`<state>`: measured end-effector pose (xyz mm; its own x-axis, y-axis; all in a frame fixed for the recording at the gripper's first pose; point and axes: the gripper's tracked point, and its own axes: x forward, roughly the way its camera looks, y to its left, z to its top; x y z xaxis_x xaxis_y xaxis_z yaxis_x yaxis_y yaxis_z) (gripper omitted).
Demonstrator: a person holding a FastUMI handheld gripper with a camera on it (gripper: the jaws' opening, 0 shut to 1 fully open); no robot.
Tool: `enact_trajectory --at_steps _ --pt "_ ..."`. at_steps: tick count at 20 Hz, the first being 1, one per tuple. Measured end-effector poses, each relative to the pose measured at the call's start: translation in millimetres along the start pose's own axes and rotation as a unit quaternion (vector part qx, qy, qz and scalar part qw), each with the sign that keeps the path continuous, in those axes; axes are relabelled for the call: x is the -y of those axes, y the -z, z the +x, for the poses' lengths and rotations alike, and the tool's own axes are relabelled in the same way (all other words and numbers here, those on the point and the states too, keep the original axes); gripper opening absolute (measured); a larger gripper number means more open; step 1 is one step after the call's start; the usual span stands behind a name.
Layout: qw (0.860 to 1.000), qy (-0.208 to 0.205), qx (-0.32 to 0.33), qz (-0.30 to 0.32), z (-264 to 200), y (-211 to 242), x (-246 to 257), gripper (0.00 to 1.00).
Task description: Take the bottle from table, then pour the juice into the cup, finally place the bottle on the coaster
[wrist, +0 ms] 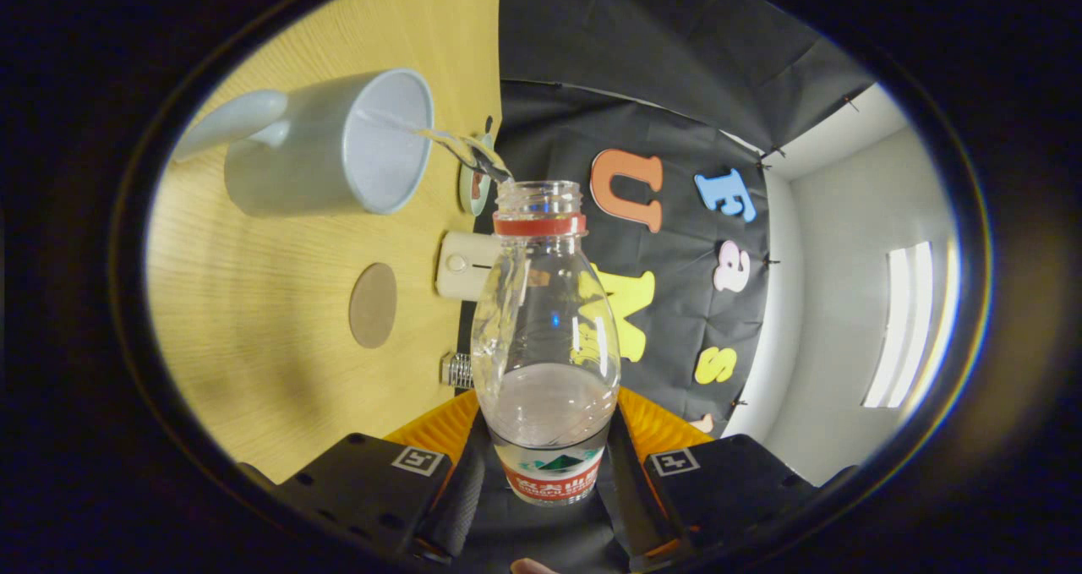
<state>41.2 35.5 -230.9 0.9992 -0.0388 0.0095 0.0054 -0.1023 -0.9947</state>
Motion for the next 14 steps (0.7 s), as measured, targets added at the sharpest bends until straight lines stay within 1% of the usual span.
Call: enact_trajectory --at_steps 14 --pt "1.0 -0.008 -0.006 -0.019 0.9 -1.4 7.8 0.74"
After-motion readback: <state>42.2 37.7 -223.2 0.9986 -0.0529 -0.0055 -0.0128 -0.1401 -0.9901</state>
